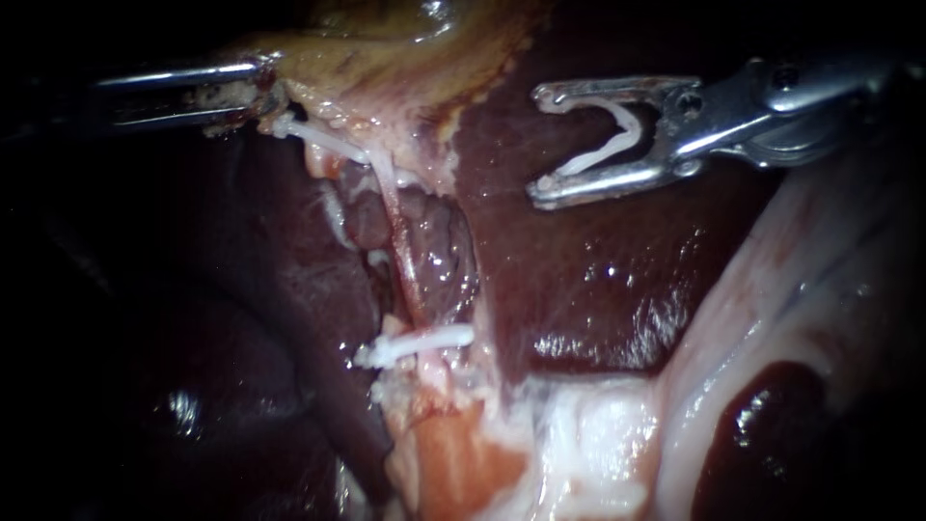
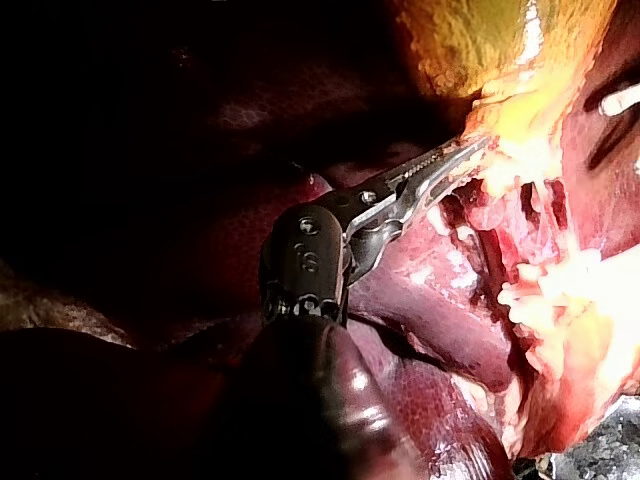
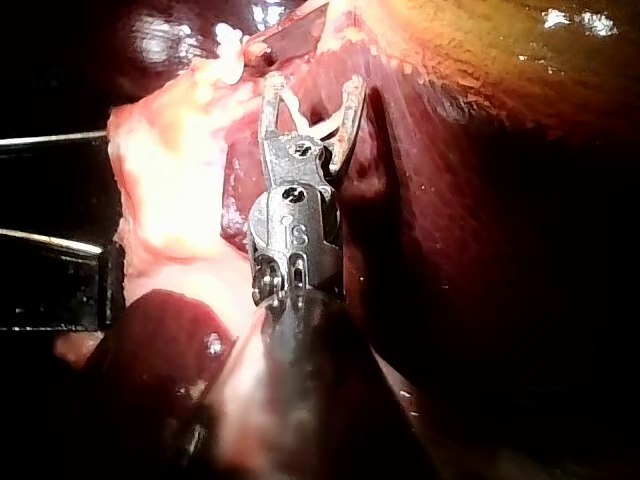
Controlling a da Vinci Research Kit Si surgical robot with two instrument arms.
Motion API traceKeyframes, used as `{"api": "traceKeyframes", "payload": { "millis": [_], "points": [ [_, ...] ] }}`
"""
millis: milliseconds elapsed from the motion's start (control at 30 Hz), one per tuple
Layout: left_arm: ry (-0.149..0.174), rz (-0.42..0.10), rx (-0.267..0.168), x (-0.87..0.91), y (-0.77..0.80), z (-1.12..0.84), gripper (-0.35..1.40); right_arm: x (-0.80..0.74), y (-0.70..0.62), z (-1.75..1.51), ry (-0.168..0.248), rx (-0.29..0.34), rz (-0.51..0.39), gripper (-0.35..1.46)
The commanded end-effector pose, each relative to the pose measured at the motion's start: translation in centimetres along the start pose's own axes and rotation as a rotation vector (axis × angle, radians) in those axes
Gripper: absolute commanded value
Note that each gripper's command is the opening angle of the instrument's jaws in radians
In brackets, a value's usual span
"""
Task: Clipping second clip right tube
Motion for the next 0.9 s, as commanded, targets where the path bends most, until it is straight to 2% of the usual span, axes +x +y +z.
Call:
{"api": "traceKeyframes", "payload": {
  "millis": [33,300,500,600,733,900],
  "points": [
    [0.000,0.000,0.000,0.00,0.00,0.00,-0.35,-0.01,-0.03,0.05,0.001,0.004,0.011,0.50],
    [0.000,0.000,0.001,0.00,0.00,0.00,-0.35,-0.21,-0.29,0.52,-0.002,0.067,0.120,0.50],
    [0.001,0.000,0.002,0.00,0.01,0.01,-0.35,-0.34,-0.45,0.86,-0.014,0.082,0.208,0.50],
    [0.001,0.000,0.002,-0.01,0.02,0.01,-0.35,-0.37,-0.50,0.98,-0.012,0.096,0.243,0.50],
    [0.001,0.000,0.002,-0.01,0.02,0.01,-0.35,-0.40,-0.54,1.11,-0.013,0.155,0.287,0.50],
    [0.001,0.000,0.003,-0.01,0.02,0.02,-0.35,-0.44,-0.58,1.27,-0.011,0.177,0.317,0.50]
  ]
}}
